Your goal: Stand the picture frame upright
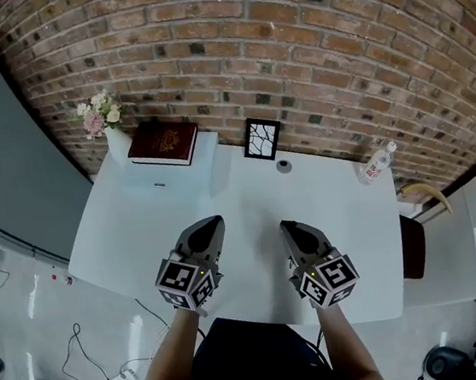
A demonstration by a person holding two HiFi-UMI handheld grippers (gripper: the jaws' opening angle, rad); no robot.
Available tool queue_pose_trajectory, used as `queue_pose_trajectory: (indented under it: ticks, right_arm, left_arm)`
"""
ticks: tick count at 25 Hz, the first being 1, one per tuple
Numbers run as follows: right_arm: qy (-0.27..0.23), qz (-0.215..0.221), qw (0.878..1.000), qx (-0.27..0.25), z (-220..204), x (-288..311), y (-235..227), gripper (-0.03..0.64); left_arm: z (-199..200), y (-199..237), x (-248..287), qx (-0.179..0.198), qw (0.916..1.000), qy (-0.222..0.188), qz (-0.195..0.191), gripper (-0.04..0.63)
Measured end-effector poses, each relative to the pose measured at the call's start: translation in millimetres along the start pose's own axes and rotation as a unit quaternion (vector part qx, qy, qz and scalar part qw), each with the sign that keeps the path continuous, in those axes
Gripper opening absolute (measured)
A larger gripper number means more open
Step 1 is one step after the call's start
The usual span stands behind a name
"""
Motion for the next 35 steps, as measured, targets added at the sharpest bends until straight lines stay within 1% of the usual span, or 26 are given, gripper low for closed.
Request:
queue_pose_trajectory:
  ticks: [9,16,19,21,27,35]
  right_arm:
    - [-0.003,0.01,1.0,-0.004,-6,-31,17,0.005]
    - [-0.004,0.011,1.0,-0.004,-10,-46,28,0.005]
    - [-0.007,0.012,1.0,-0.007,-9,-51,32,0.004]
    - [-0.009,0.013,1.0,-0.005,-10,-53,34,0.003]
    - [-0.007,0.012,1.0,-0.005,-15,-60,36,0.003]
    - [0.0,0.014,1.0,-0.003,-19,-58,31,0.003]
  left_arm:
    - [-7,-21,-35,0.006,0.9998,-0.004,0.016,0.0]
    - [-12,-34,-54,0.01,0.9997,0.004,0.02,0.0]
    - [-10,-36,-58,0.012,0.9996,-0.005,0.024,0.0]
    - [-9,-38,-59,0.009,0.9996,-0.011,0.023,0.0]
    - [-12,-47,-60,0.016,0.9998,-0.009,0.003,0.0]
    - [-15,-42,-59,0.013,0.9999,-0.005,0.004,0.0]
Point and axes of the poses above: the fingertips, and each gripper's own axes: x forward along the fingers, y to its left, z out of its top, the point moved 2 cm from there along -x, backward along the fingers, and after that the axes turned 4 degrees about y, right-handed, at the moved point
